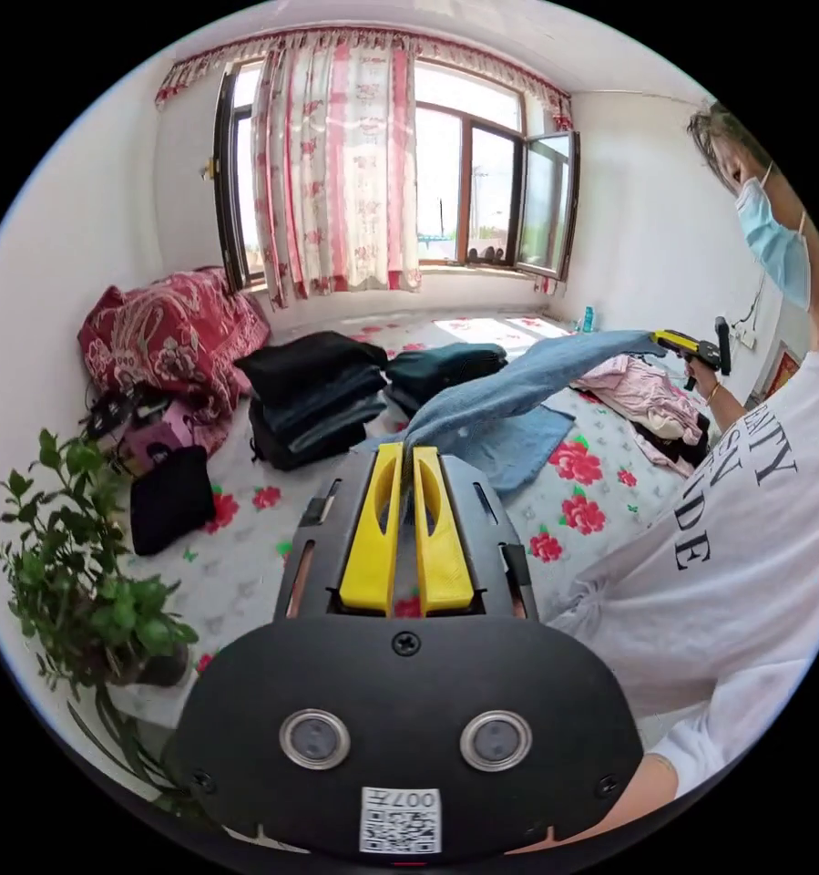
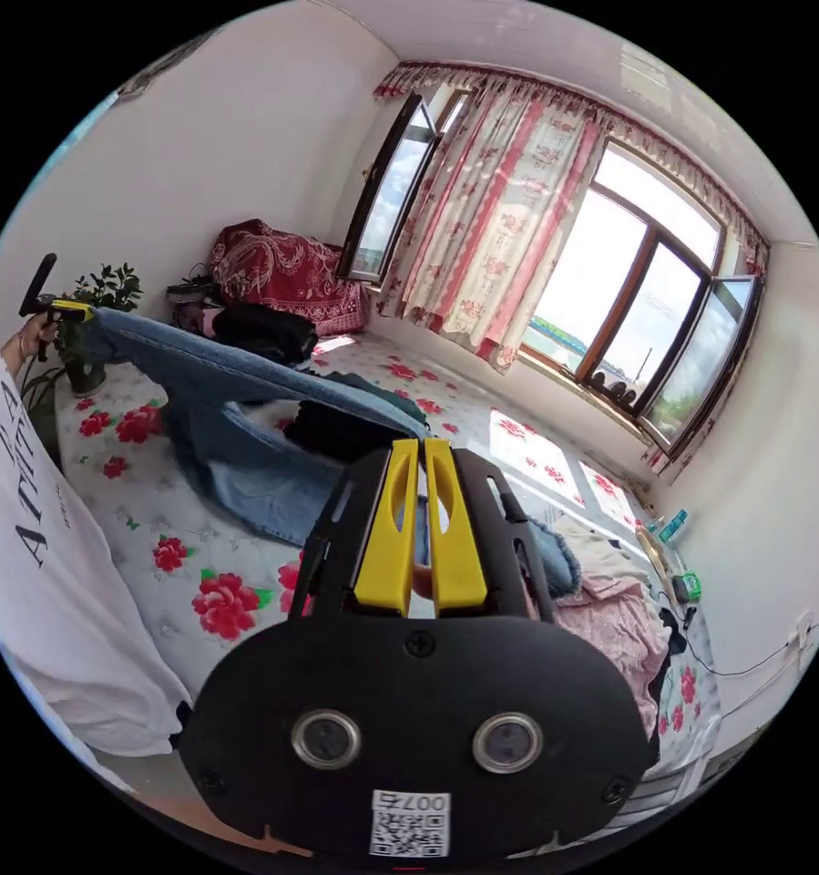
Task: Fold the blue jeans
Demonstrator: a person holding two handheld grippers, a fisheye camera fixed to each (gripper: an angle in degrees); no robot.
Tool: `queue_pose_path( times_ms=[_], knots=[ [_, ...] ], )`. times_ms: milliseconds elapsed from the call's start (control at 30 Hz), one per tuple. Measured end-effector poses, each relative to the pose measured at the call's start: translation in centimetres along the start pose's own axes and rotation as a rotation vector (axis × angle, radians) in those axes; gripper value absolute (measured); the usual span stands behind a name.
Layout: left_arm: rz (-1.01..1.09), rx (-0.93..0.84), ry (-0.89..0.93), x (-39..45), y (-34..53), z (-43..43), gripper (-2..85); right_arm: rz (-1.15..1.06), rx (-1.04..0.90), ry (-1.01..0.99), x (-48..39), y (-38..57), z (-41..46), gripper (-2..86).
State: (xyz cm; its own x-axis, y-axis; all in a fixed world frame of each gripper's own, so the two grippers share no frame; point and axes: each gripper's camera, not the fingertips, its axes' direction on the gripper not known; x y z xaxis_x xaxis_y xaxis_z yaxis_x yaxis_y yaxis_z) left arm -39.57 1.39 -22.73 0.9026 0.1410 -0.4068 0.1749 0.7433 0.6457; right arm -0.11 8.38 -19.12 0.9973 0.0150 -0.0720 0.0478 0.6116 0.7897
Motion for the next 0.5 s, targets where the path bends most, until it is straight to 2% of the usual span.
queue_pose_path(
  times_ms=[100, 167, 233, 267, 367, 500],
  knots=[
    [-0.134, -0.242, 0.081, 3.0, 8.4, 6.9, -0.6, 0.046, -0.279, -0.072, -1.9, 8.2, 3.2, 0.0],
    [-0.253, -0.486, 0.165, 4.5, 15.5, 13.5, -0.6, 0.203, -0.550, -0.164, -2.7, 17.2, 8.4, 0.2],
    [-0.331, -0.586, 0.176, 4.9, 19.4, 16.1, -0.7, 0.319, -0.734, -0.212, -3.0, 23.0, 11.6, 0.6],
    [-0.404, -0.573, 0.173, 4.3, 20.7, 16.0, -0.7, 0.365, -0.779, -0.232, -3.0, 25.2, 12.4, 1.1],
    [-0.539, -0.415, 0.083, 1.5, 20.4, 13.2, -0.1, 0.436, -0.695, -0.234, -0.9, 25.0, 12.6, 3.0],
    [-0.572, -0.307, 0.003, -2.4, 16.2, 13.8, 3.6, 0.467, -0.529, -0.235, 2.9, 20.7, 15.4, 5.2]
  ],
)
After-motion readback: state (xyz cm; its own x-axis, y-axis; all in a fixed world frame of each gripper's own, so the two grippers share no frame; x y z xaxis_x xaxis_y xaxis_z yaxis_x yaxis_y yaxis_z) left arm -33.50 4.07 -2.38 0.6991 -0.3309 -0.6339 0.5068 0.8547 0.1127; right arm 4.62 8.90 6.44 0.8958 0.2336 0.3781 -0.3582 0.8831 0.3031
